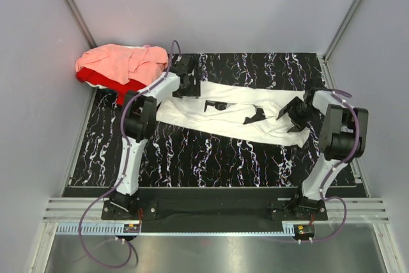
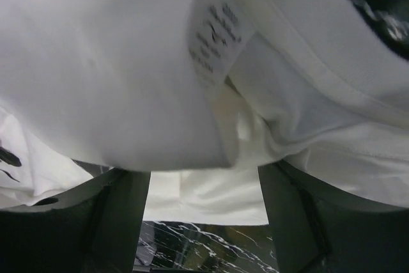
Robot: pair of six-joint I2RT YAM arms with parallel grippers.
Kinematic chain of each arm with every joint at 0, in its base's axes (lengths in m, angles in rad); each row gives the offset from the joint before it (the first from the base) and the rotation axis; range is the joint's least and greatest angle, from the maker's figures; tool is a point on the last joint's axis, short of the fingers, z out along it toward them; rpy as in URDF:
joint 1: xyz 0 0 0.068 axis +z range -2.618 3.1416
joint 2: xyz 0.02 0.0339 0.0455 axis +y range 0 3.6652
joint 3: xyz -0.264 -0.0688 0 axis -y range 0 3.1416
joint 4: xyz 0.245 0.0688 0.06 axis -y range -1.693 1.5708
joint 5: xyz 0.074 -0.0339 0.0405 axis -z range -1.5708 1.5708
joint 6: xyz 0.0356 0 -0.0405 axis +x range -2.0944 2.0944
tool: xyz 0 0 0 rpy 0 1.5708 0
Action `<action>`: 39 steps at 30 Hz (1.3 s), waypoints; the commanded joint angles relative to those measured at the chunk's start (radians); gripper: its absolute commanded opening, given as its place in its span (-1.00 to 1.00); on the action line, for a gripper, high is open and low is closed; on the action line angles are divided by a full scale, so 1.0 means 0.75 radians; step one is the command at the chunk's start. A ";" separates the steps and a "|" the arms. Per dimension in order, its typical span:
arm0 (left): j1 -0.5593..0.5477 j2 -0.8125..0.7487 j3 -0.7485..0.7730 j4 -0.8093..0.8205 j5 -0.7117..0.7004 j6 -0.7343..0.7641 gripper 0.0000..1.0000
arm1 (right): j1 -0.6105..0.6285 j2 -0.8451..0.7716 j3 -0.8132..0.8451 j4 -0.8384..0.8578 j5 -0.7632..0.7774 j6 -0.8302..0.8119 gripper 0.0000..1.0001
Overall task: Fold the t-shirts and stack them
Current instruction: Fold the tshirt
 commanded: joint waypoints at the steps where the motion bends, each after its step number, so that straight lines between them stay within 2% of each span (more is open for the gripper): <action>1: -0.011 -0.050 -0.102 -0.156 0.032 -0.101 0.54 | 0.038 0.254 0.248 -0.056 0.067 -0.102 0.48; 5: -0.045 -0.193 -0.317 -0.162 0.094 -0.131 0.51 | 0.038 0.449 0.536 -0.154 0.140 -0.123 0.45; 6: -0.060 -0.220 -0.360 -0.174 0.144 -0.152 0.50 | 0.038 0.482 0.675 -0.191 0.159 -0.123 0.43; 8: -0.117 -0.323 -0.529 -0.168 0.190 -0.174 0.44 | 0.040 0.596 0.833 -0.232 0.173 -0.076 0.42; 10: -0.206 -0.414 -0.683 -0.107 0.226 -0.252 0.43 | 0.051 0.747 1.090 -0.279 0.139 -0.043 0.40; 11: -0.239 -0.507 -0.851 -0.068 0.243 -0.287 0.44 | 0.061 0.809 1.192 -0.298 0.128 -0.015 0.39; 12: -0.274 -0.555 -0.932 0.023 0.300 -0.374 0.44 | 0.077 0.876 1.420 -0.356 0.088 -0.004 0.39; 14: -0.395 -0.663 -1.148 0.177 0.351 -0.481 0.43 | 0.138 1.103 1.705 -0.443 0.024 0.000 0.38; 15: -0.446 -0.690 -1.200 0.230 0.408 -0.583 0.43 | 0.165 1.181 1.998 -0.506 -0.002 -0.002 0.39; 16: -0.552 -0.711 -1.245 0.276 0.437 -0.634 0.43 | 0.212 1.313 2.121 -0.508 -0.039 0.002 0.41; 17: -0.609 -0.735 -1.292 0.357 0.460 -0.685 0.43 | 0.230 1.355 2.207 -0.478 -0.088 0.024 0.43; 18: -0.713 -0.743 -1.309 0.398 0.515 -0.779 0.43 | 0.231 1.374 2.224 -0.336 -0.194 0.047 0.46; 21: -0.845 -0.766 -1.307 0.566 0.605 -0.969 0.43 | 0.355 1.311 2.027 0.054 -0.364 0.113 0.57; 23: -0.941 -0.801 -1.273 0.605 0.607 -1.021 0.43 | 0.437 1.319 2.073 0.123 -0.412 0.068 0.61; 24: -0.986 -0.817 -1.218 0.579 0.583 -1.027 0.43 | 0.455 1.347 2.178 0.142 -0.462 0.045 0.68; 26: -1.011 -0.874 -1.154 0.396 0.511 -0.993 0.44 | 0.476 1.329 2.251 0.107 -0.408 0.015 0.75; 27: -1.015 -0.903 -1.138 0.328 0.422 -0.954 0.45 | 0.466 1.299 2.194 0.123 -0.321 0.020 0.77; 30: -1.015 -1.044 -1.113 0.076 0.289 -0.895 0.46 | 0.409 1.098 1.969 0.246 -0.240 0.059 0.81; 32: -1.019 -1.176 -1.113 -0.081 0.143 -0.882 0.47 | 0.390 1.039 1.983 0.226 -0.242 0.049 0.83; 33: -1.019 -1.226 -1.115 -0.122 0.121 -0.876 0.47 | 0.380 1.035 2.054 0.175 -0.254 0.043 0.84; 36: -1.013 -1.392 -1.107 -0.266 -0.122 -0.835 0.56 | 0.360 1.000 2.138 0.099 -0.301 0.035 0.87; 38: -0.986 -1.465 -1.123 -0.339 -0.188 -0.813 0.61 | 0.357 0.884 2.075 0.095 -0.299 0.008 0.88; 39: -0.962 -1.484 -1.145 -0.344 -0.195 -0.788 0.61 | 0.355 0.829 1.957 0.097 -0.281 -0.012 0.88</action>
